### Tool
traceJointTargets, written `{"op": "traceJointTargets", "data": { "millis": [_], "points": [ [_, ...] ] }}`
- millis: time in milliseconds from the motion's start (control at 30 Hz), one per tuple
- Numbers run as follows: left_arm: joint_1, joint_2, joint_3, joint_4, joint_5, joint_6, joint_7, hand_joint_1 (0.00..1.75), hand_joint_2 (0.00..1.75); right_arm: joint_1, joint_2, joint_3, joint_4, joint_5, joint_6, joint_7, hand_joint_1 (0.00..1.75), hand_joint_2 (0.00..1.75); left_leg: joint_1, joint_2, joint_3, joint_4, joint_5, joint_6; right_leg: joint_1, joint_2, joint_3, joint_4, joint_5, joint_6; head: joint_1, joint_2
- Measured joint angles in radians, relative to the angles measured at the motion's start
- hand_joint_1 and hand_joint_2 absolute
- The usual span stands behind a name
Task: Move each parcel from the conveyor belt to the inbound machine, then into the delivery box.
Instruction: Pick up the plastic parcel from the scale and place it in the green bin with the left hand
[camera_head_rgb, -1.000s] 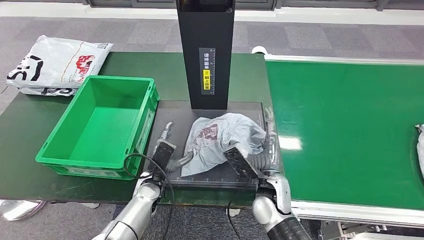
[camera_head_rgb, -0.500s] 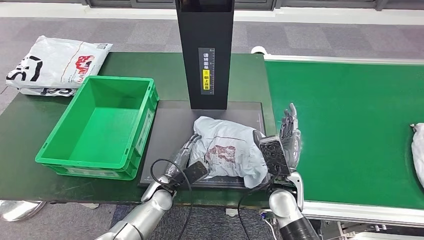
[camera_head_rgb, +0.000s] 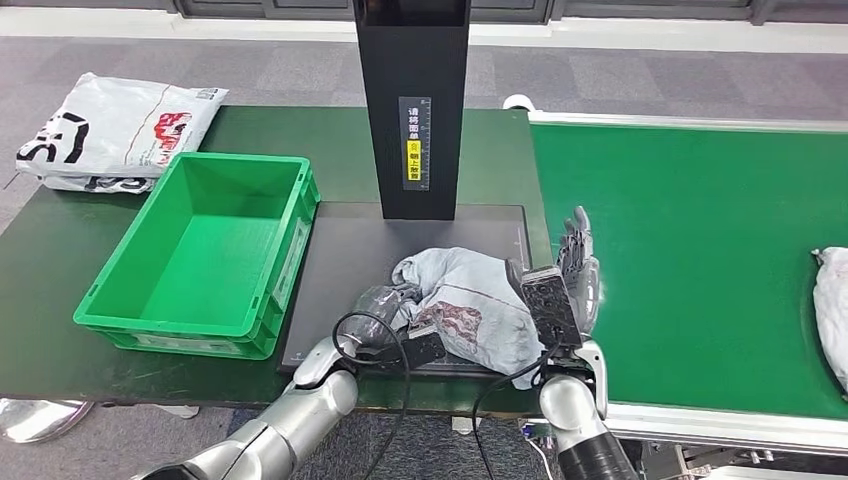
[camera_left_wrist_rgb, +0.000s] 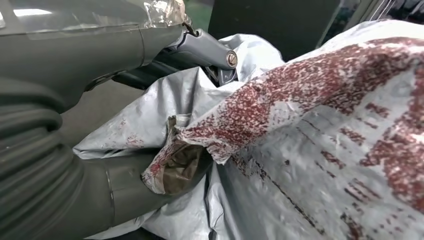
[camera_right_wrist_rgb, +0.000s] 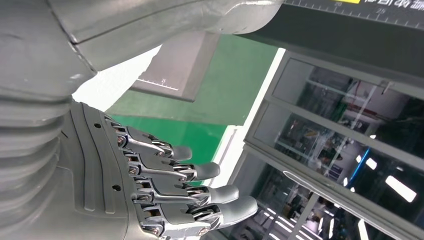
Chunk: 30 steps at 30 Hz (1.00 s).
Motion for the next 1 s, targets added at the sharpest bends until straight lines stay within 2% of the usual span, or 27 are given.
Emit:
{"op": "traceJointTargets", "data": {
  "millis": [133,300,467,567,700,867,1000],
  "points": [
    [-0.001,0.000,0.024,-0.024,0.084,0.047,-0.052,1.75,1.75,0.015,0.006,-0.020,0.000,0.007,0.003,0.001,0.00,1.75,0.000,0.000,0.000,0.000,0.000,0.000,0.000,0.000,0.000,0.000,0.000,0.000,0.000,0.000],
    [-0.003,0.006,0.091,-0.111,0.160,0.046,-0.074,1.75,1.75,0.026,0.007,-0.030,0.000,0.007,-0.003,-0.003,0.00,1.75,0.000,0.001,0.000,0.000,0.000,0.000,0.000,0.001,-0.001,0.000,0.000,0.000,0.000,0.000],
    [-0.020,0.035,0.151,-0.234,0.159,0.201,-0.081,1.75,1.75,0.025,0.008,-0.041,0.003,-0.002,-0.013,-0.015,0.00,1.75,0.001,0.001,-0.002,0.000,0.001,-0.001,0.001,0.001,-0.002,0.001,0.000,0.000,0.000,0.000],
    [-0.042,0.068,0.207,-0.344,0.034,0.254,-0.041,1.75,1.75,0.020,0.007,-0.046,0.012,-0.015,-0.023,-0.028,0.00,1.75,0.001,0.002,-0.002,0.000,0.001,-0.001,0.001,0.002,-0.003,0.001,0.000,-0.001,0.000,0.000],
    [-0.064,0.086,0.328,-0.471,-0.213,0.264,-0.044,1.75,1.75,0.008,0.007,-0.051,0.031,-0.029,-0.037,-0.036,0.00,1.75,0.001,0.001,-0.002,0.000,0.001,-0.002,0.002,0.001,-0.003,0.001,0.000,-0.001,0.000,0.000],
    [-0.066,0.088,0.448,-0.564,-0.297,0.264,-0.055,1.75,1.75,0.000,0.007,-0.052,0.047,-0.034,-0.044,-0.038,0.00,1.75,0.001,0.002,-0.003,0.000,0.001,-0.002,0.001,0.002,-0.004,0.001,0.000,-0.001,0.000,0.000],
    [-0.068,0.095,0.551,-0.614,-0.458,0.264,-0.042,1.75,1.75,0.000,0.004,-0.053,0.057,-0.046,-0.055,-0.038,0.00,1.75,0.001,0.002,-0.003,0.000,0.001,-0.002,0.001,0.002,-0.004,0.001,0.000,-0.001,0.000,0.000]
  ]
}}
